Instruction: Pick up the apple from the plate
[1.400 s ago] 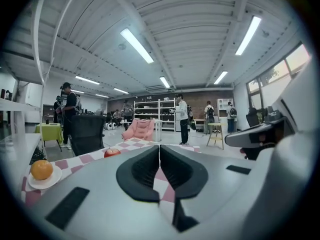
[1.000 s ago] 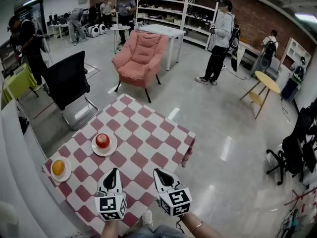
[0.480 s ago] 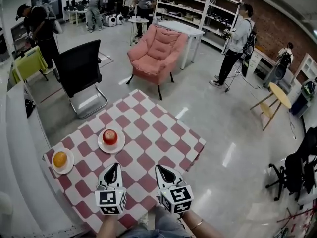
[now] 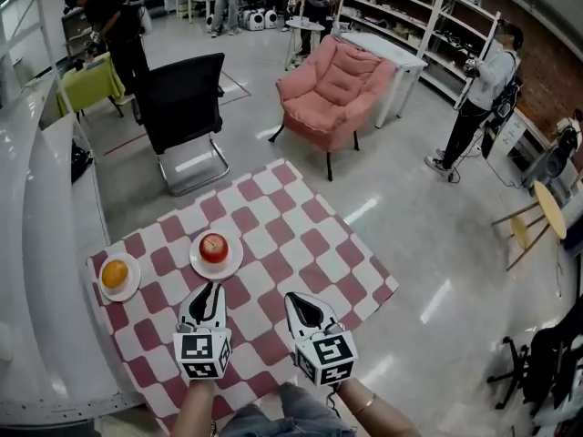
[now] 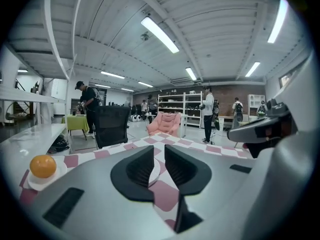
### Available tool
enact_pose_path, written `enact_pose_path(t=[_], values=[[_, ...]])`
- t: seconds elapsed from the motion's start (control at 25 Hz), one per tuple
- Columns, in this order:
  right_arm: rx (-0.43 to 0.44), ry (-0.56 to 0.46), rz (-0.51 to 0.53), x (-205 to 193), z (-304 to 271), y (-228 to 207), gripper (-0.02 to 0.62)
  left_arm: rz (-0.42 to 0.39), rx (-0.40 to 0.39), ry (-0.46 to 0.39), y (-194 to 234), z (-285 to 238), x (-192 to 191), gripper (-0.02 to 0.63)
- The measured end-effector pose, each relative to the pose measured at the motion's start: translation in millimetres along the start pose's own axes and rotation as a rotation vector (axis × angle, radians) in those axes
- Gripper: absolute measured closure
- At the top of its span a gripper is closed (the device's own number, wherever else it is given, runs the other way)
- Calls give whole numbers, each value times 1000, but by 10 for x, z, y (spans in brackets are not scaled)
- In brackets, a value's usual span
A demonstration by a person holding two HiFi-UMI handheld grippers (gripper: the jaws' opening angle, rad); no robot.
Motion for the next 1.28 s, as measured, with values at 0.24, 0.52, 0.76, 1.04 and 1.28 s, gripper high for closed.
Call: enact_pose_path(t=[0.24,0.52,0.76,1.04,1.28], values=[[89,21,40,98,-286,-167,586,18,86,19,46,-246,24,472],[167,35,68,196,-578,-258,586,44,150,54,169,-453,-57,405],[207,69,81,148,-791,-278,586,58,182,81,289,-614,-167,357],[230,113,98,73,-1022,-278,586,57,176,105,360,-850,-248,310],[237,135,103,20,-1208,-289,586,80,205,121,488,-1049,-379,276]])
Point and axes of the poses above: the fingertips, and each gripper's own axes: z backward along the fingers, y to its left, x out of its top, the point moved 3 cm from there along z, backward along the fingers, and after that the axes turned 7 degrees about y, right-handed, at the moved point
